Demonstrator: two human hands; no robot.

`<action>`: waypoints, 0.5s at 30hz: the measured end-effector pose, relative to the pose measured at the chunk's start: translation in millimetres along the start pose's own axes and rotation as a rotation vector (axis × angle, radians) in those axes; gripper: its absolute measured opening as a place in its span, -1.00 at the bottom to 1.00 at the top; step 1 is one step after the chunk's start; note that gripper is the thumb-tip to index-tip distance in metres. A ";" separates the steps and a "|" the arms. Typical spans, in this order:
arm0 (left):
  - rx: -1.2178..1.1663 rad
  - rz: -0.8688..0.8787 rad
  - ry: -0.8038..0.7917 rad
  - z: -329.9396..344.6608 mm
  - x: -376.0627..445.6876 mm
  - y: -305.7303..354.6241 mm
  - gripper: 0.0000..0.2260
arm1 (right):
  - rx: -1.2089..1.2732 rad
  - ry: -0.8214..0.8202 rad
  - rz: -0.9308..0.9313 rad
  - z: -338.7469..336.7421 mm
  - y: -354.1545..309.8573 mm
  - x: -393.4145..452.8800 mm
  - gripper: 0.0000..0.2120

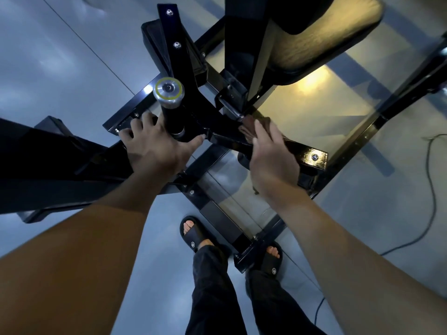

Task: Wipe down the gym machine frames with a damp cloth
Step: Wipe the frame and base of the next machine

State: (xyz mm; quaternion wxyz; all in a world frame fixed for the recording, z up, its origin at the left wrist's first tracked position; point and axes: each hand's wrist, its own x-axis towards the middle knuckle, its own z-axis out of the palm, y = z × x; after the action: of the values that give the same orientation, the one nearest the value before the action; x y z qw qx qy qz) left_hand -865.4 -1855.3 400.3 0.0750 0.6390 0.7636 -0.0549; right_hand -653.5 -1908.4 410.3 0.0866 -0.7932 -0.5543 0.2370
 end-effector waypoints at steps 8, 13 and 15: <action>0.015 -0.016 0.002 0.0 0.4 0.1 -0.12 | -0.103 0.047 -0.139 -10.1 70.7 -26.4 -0.50; 0.018 -0.012 0.006 -0.8 -0.5 1.5 -0.12 | 0.043 0.146 0.050 0.0 60.9 -9.9 -0.53; 0.038 -0.011 0.012 -0.6 0.2 0.7 -0.11 | 0.094 0.112 -0.092 6.6 38.4 -12.5 -0.53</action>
State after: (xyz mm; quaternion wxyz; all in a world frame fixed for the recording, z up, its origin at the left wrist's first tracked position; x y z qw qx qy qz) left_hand -864.8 -1854.8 400.9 0.0580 0.6363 0.7664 -0.0660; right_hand -627.8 -1934.9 392.7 0.1652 -0.7740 -0.5725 0.2141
